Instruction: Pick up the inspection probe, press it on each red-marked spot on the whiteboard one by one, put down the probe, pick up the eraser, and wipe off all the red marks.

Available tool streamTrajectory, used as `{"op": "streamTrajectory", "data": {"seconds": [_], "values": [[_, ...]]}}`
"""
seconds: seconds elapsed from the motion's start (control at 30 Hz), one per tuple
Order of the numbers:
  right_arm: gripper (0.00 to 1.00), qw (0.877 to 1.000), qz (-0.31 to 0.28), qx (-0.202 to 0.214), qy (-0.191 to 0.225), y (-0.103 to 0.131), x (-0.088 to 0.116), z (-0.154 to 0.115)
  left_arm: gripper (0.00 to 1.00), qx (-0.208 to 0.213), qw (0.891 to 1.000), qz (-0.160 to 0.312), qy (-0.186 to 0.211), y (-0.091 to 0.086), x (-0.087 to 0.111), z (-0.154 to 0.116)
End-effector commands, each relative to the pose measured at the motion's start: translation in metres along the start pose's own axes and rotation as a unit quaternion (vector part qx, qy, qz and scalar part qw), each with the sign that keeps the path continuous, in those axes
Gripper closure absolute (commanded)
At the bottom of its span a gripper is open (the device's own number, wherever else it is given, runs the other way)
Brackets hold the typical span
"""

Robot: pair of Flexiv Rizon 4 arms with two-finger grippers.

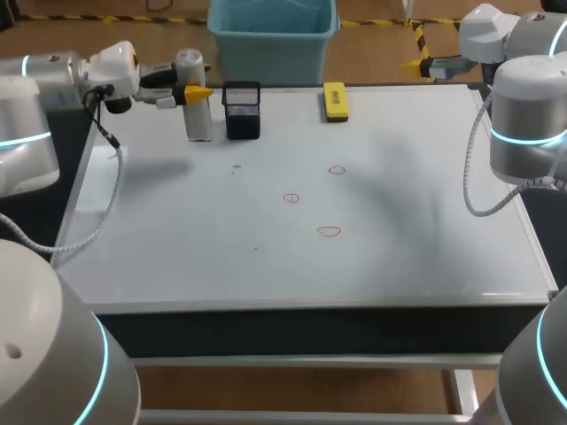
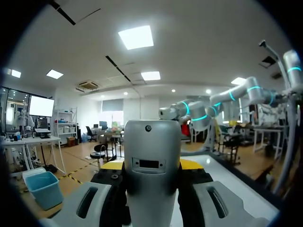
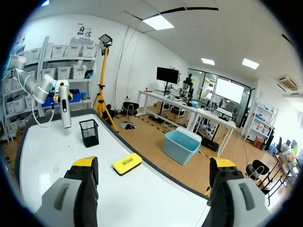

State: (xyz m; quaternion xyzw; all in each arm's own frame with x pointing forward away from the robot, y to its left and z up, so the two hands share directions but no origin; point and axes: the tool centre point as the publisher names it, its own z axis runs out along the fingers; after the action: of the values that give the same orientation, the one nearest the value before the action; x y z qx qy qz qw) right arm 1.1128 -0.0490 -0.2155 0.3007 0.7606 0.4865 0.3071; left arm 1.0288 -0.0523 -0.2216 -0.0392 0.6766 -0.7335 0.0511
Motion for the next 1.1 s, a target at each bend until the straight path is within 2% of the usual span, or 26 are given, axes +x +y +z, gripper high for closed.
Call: {"op": "streamTrajectory", "data": {"seconds": [0.03,0.4,1.1], "values": [[0.0,1.0,0.0,0.0,0.0,0.0,-0.001,0.0,1.0,0.009,1.0,-0.001,0.005,0.011,-0.006,-0.001],[0.0,1.0,0.0,0.0,0.0,0.0,-0.001,0.0,1.0,0.006,1.0,-0.011,0.002,0.031,-0.011,-0.005],[0.0,1.0,0.0,0.0,0.0,0.0,-0.001,0.0,1.0,-0.002,1.0,-0.017,-0.006,0.039,-0.013,-0.017]]}}
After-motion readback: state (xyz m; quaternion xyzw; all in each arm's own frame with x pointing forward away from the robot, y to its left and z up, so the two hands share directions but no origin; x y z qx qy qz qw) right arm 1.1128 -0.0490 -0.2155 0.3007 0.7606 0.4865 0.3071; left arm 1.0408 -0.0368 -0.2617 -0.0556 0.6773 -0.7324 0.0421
